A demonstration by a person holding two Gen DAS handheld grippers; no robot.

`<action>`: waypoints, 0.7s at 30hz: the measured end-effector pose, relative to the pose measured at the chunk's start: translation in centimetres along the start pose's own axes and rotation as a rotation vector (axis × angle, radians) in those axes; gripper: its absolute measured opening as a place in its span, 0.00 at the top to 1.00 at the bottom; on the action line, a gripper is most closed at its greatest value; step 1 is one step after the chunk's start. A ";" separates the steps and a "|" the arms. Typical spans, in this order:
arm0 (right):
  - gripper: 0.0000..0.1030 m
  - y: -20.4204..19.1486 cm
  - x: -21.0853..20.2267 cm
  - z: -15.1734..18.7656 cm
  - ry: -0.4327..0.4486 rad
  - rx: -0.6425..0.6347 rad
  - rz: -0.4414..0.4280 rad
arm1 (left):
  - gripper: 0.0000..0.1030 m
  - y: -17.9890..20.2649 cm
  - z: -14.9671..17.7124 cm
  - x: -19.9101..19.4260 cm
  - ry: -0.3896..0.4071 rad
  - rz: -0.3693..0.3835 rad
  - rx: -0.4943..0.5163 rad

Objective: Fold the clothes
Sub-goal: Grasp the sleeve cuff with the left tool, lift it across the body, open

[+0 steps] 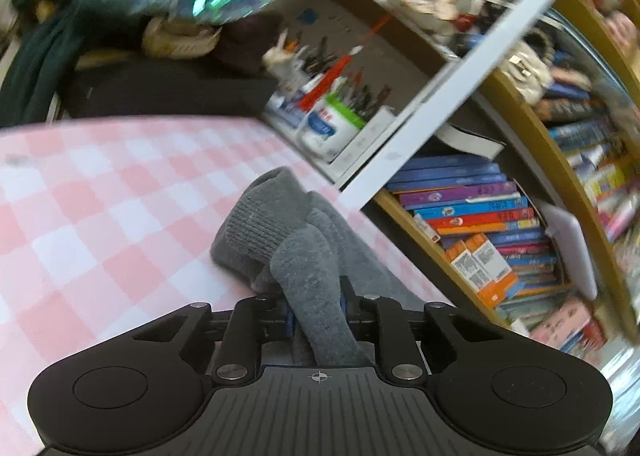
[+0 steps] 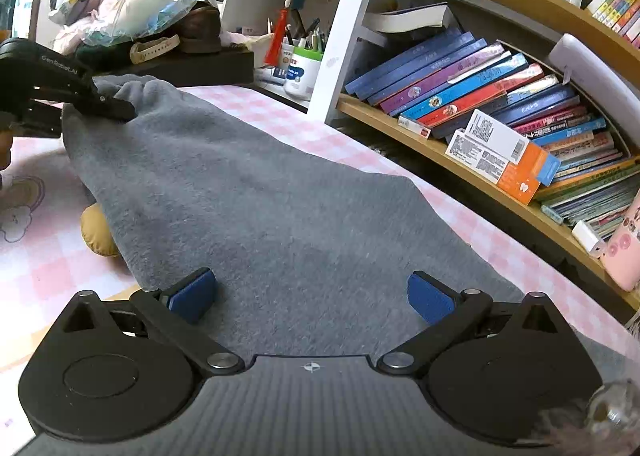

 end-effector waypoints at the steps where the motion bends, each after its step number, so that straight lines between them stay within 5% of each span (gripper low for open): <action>1: 0.00 0.1 0.0 0.0 -0.002 0.007 -0.006 | 0.84 0.5 0.0 -0.2 0.015 0.011 0.022; 13: 0.00 0.5 -0.4 -0.1 0.028 0.053 -0.038 | 0.84 6.7 0.5 -1.6 0.074 0.123 0.240; 17: 0.00 2.6 -2.0 0.0 0.133 0.217 -0.114 | 0.84 8.9 1.0 -1.9 0.081 0.148 0.319; 21: 0.00 5.3 -2.6 1.0 0.118 0.391 -0.157 | 0.84 11.0 2.2 -2.0 0.071 0.133 0.439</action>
Point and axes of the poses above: each gripper's, at about its wrist camera, not at the fingertips, and x roughly the way its jaws point, y to its right, z to its underside, the point moved 7 cm from there along x, roughly the way its jaws point, and after that the axes turned 6 degrees about -x, right-handed, at the moved point
